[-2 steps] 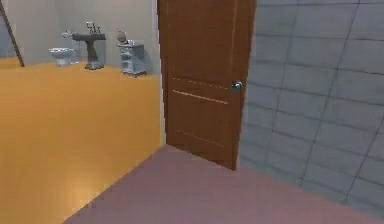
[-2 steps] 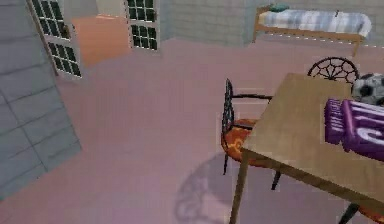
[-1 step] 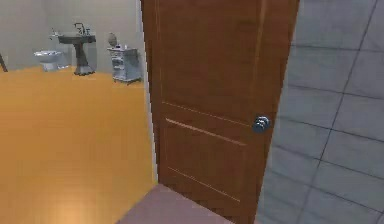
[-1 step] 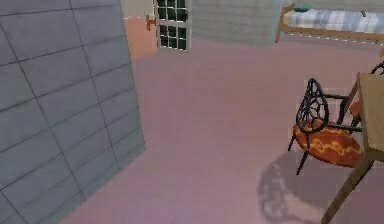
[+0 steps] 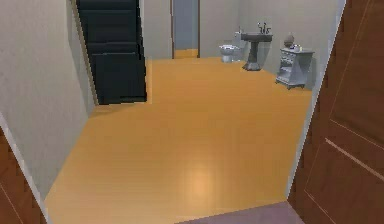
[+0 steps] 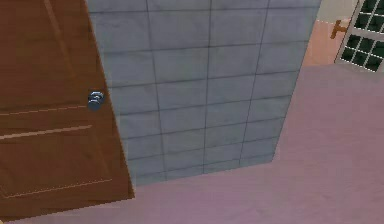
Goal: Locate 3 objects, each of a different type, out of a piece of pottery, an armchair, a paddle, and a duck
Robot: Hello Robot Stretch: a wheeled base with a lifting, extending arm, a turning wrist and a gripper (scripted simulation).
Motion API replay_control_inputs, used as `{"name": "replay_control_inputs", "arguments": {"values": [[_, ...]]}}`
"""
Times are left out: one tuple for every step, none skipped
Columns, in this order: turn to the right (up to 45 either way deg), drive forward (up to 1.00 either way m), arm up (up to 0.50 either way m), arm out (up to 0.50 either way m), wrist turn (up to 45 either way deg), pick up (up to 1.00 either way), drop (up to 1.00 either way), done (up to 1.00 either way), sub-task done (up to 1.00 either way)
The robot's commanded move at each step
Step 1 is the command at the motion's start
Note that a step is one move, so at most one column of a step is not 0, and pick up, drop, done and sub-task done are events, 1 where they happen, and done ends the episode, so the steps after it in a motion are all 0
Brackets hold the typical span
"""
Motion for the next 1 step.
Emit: {"name": "replay_control_inputs", "arguments": {"values": [[-3.0, 0.0, 0.0, 0.0, 0.0, 0.0, 0.0, 0.0, 0.0]]}}
